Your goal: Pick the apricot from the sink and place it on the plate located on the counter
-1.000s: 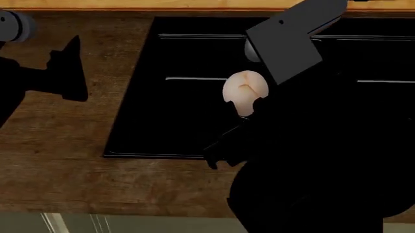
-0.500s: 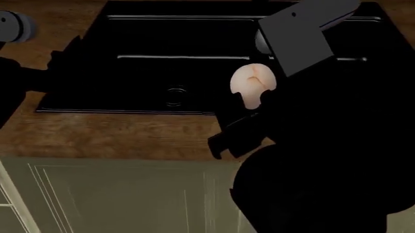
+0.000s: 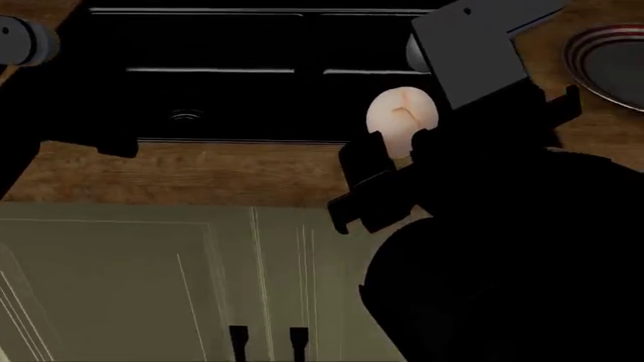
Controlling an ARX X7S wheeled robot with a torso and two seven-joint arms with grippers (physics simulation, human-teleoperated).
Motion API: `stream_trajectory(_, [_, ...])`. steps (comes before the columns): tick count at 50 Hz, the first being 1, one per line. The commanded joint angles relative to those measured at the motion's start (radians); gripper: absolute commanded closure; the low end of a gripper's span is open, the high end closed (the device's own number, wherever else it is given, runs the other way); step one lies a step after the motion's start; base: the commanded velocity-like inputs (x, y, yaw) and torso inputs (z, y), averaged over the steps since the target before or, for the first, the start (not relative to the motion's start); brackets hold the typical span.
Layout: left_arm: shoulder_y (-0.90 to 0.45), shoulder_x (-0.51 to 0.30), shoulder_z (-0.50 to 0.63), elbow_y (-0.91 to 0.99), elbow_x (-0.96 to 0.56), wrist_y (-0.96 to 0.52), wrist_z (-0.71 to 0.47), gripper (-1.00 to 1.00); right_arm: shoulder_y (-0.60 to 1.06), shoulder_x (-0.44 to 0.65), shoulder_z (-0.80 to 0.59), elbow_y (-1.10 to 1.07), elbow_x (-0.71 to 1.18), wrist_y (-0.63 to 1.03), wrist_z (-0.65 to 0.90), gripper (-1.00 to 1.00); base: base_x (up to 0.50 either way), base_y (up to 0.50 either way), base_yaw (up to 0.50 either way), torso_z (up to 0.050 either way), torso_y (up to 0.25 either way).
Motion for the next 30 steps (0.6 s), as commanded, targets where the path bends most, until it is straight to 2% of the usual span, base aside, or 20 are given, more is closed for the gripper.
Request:
stream_trajectory(1, [0.005, -0.004, 0.002, 0.005, 0.000, 0.013, 0.000, -1.00, -0.007, -0.004, 0.000, -0.003, 0.001, -0.026, 0.010, 1.00, 0.00, -0.50, 0.00, 0.000, 0.000])
stream_trajectory(30, [-0.004, -0.005, 0.012, 0.004, -0.016, 0.014, -0.011, -1.00, 0.007, 0.006, -0.008, -0.017, 0.003, -0.013, -0.002, 1.00, 0.00, -0.50, 0.00, 0.000, 0.000])
